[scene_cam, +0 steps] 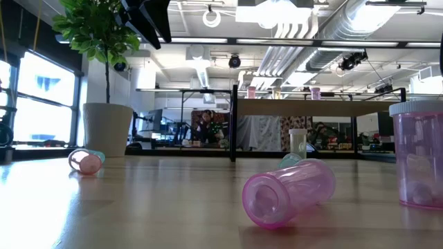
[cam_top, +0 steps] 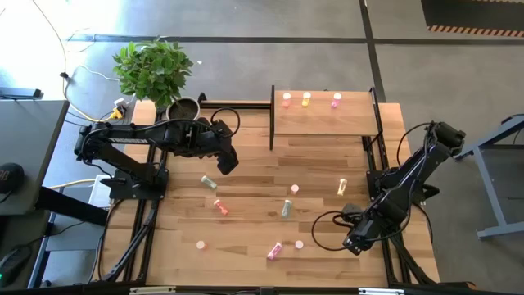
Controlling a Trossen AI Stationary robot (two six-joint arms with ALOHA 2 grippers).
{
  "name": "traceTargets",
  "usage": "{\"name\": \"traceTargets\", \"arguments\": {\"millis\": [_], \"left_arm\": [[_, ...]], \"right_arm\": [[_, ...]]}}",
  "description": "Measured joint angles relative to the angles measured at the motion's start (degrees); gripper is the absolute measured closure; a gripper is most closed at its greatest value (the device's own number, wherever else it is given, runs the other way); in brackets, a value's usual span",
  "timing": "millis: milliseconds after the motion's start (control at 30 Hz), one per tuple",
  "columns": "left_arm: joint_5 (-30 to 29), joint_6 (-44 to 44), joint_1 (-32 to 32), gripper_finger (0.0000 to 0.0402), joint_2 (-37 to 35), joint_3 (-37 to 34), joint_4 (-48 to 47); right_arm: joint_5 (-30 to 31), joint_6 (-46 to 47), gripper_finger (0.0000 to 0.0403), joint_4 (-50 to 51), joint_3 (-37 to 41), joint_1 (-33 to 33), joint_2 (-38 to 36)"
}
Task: Pick and place medicine bottles onto shelf by color
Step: Put the bottom blue medicine bottle on the shelf
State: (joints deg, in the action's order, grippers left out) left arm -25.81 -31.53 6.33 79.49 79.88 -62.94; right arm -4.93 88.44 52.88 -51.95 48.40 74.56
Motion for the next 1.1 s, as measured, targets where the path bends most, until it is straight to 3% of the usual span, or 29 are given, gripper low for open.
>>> {"name": "traceTargets", "arguments": {"millis": [233, 1100], "left_arm": [[0.08, -2.90, 0.00, 0.0163, -0.01, 0.00, -0.02], [-0.12, -2.84, 0.00, 0.0163, -0.01, 0.00, -0.02]], "right_arm": [[0.92, -0.43, 0.0190, 0.80, -0.04, 0.02, 2.14], [-1.71, -3.45, 0.0199, -3.52, -0.04, 0.02, 11.57]]}}
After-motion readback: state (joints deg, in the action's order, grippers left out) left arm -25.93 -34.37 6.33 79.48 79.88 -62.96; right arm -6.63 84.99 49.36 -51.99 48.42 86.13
